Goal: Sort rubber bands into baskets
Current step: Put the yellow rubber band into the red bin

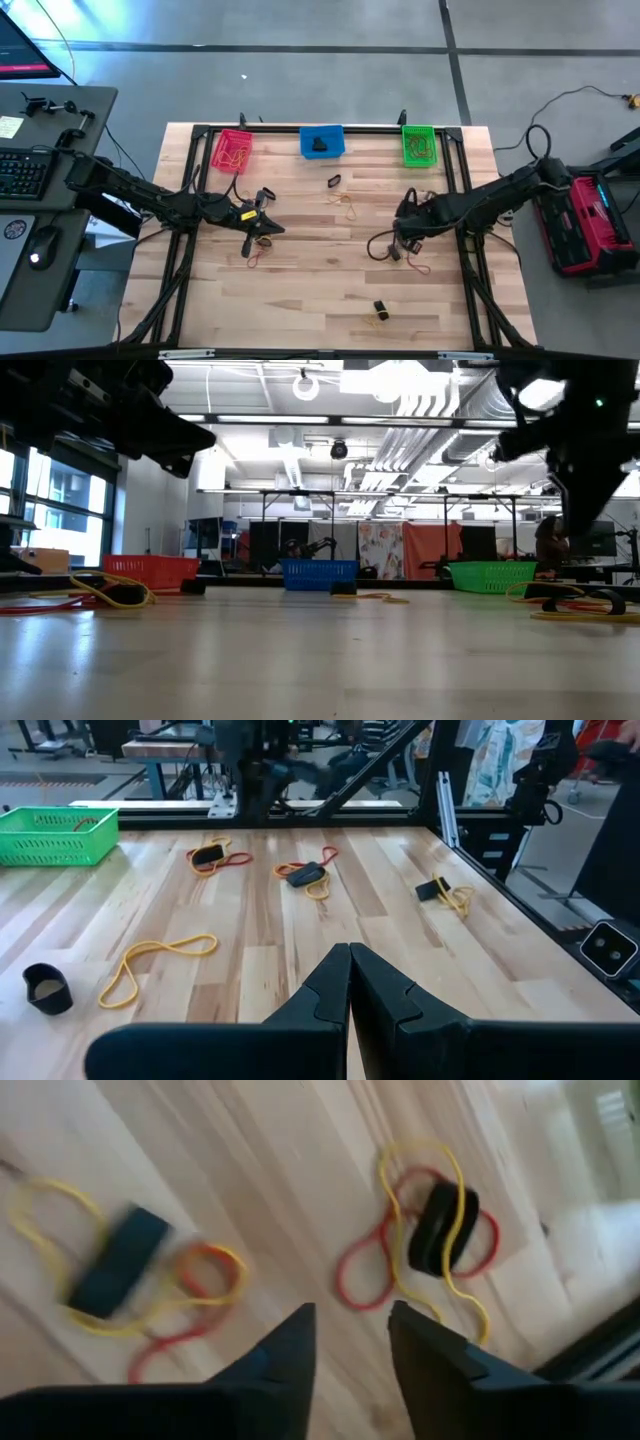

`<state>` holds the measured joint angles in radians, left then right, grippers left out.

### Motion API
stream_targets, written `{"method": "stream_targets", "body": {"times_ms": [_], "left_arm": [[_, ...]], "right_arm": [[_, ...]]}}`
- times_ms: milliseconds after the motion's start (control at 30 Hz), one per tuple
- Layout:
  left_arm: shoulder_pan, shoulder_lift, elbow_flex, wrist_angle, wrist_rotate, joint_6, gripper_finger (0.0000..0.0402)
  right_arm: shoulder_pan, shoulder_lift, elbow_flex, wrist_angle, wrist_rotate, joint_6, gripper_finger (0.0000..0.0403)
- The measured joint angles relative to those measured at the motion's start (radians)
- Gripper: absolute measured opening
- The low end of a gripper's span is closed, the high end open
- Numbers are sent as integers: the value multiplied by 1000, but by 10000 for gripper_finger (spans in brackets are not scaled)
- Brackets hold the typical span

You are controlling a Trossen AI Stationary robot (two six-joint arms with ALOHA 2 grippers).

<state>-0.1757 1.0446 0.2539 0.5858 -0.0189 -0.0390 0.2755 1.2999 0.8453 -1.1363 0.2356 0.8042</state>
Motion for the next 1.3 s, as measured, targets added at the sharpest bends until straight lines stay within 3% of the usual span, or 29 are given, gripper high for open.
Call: {"method": "stream_targets", "body": {"times_ms": [267, 700, 833, 1033, 1300], "left_arm": [[0, 0, 0, 0, 0, 16, 0], [0, 0, 0, 0, 0, 33, 0], [0, 0, 0, 0, 0, 33, 0], [0, 0, 0, 0, 0, 34, 0], [0, 0, 0, 0, 0, 35, 0]], "right_arm": [[-53, 0, -135, 3, 1, -83, 179], [-235, 0, -246, 169, 35, -200, 165], [-277, 0, -247, 160, 58, -187, 144], [-317, 2, -247, 167, 59, -203, 79], [-329, 2, -246, 175, 0, -244, 7]]}}
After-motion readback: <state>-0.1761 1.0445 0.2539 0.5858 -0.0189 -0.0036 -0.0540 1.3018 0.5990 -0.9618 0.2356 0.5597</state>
